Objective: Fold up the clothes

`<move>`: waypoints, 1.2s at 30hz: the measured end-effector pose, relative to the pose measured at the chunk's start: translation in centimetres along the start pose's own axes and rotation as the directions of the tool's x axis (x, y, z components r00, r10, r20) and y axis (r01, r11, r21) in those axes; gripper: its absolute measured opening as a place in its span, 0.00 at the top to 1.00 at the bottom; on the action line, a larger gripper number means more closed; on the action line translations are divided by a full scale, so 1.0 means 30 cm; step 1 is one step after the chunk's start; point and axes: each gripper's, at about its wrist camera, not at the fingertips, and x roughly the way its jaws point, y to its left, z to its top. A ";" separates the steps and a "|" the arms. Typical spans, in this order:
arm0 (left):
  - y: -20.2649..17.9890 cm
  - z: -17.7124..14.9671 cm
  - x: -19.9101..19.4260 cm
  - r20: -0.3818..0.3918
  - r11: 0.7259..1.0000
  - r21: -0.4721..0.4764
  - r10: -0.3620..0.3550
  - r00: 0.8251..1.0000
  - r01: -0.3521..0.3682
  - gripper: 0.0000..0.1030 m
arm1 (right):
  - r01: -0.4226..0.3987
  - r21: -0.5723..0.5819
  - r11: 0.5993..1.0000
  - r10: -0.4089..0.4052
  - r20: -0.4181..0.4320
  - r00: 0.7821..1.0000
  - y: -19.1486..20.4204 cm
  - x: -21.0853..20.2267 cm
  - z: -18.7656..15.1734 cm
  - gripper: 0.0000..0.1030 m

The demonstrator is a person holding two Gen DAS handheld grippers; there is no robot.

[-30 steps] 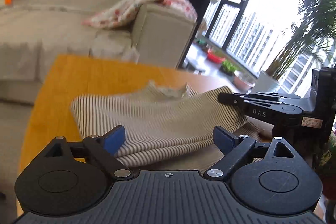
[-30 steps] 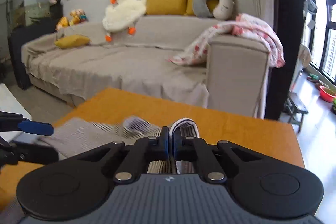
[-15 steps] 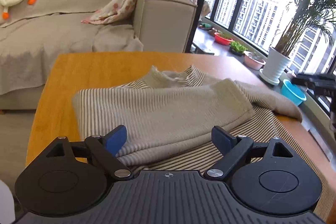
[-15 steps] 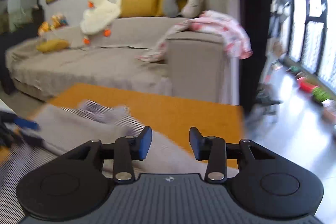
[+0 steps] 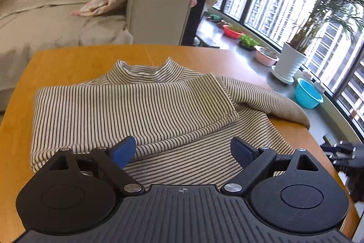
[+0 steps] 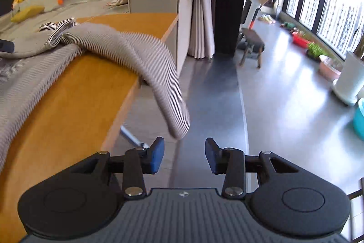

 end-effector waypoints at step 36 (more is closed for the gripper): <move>0.209 -0.206 -0.304 0.094 0.964 -0.097 -0.239 0.967 0.248 0.07 | -0.582 -0.020 0.813 0.582 0.070 0.810 0.714 -0.185 0.643 0.78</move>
